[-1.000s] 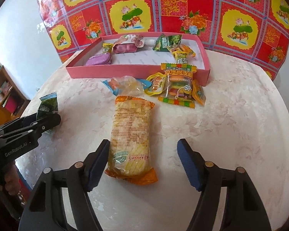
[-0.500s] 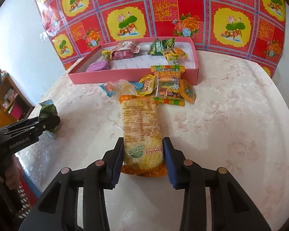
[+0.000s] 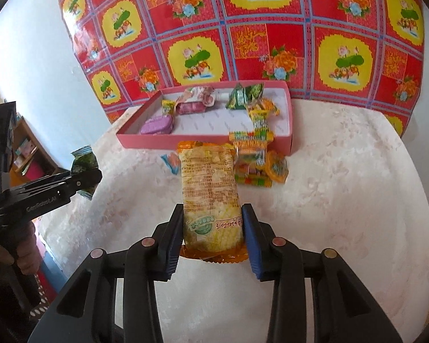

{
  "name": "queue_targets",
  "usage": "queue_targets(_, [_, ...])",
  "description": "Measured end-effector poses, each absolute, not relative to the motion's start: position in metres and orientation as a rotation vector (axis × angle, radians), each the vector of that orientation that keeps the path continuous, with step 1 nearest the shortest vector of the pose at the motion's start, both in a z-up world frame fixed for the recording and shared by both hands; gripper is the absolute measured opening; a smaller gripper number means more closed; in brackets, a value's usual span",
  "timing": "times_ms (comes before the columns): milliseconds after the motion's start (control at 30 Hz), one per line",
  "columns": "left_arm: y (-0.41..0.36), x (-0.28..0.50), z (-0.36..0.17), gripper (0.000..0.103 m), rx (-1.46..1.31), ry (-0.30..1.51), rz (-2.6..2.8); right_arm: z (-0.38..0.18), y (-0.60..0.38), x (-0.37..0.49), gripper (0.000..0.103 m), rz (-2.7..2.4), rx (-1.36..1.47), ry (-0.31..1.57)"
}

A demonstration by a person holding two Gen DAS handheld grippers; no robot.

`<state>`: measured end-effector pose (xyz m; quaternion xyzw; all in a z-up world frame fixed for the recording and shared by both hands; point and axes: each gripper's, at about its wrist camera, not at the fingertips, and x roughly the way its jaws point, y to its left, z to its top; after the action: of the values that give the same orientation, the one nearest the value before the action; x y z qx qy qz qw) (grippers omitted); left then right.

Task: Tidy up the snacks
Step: 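Carry the green bag in the left tool while the right tool carries the biscuit pack over the box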

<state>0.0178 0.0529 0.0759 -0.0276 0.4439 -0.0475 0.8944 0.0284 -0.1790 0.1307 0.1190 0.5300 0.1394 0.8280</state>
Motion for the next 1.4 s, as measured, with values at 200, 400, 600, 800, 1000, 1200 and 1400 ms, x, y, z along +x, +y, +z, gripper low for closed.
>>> queue_targets(200, [0.042, 0.035, 0.087, 0.035, -0.059, 0.910, -0.128, 0.140, -0.184, 0.045, 0.040, 0.293, 0.265, 1.116])
queue_targets(400, [0.030, 0.056, 0.093, 0.035, -0.046, 0.907, -0.151, 0.143, -0.187, 0.059, 0.040, 0.292, 0.274, 1.113])
queue_targets(600, [0.015, 0.074, 0.098, 0.035, -0.023, 0.900, -0.183, 0.146, -0.187, 0.076, 0.040, 0.297, 0.289, 1.104])
queue_targets(800, [0.004, 0.092, 0.102, 0.035, -0.024, 0.895, -0.190, 0.143, -0.183, 0.094, 0.040, 0.310, 0.288, 1.093])
queue_targets(1000, [-0.004, 0.112, 0.099, 0.035, -0.009, 0.895, -0.174, 0.140, -0.181, 0.113, 0.040, 0.310, 0.301, 1.087])
queue_targets(1200, [-0.009, 0.126, 0.088, 0.035, -0.010, 0.910, -0.166, 0.138, -0.174, 0.127, 0.040, 0.315, 0.297, 1.074])
queue_targets(1400, [-0.011, 0.136, 0.078, 0.035, -0.012, 0.928, -0.160, 0.131, -0.171, 0.136, 0.040, 0.318, 0.292, 1.077])
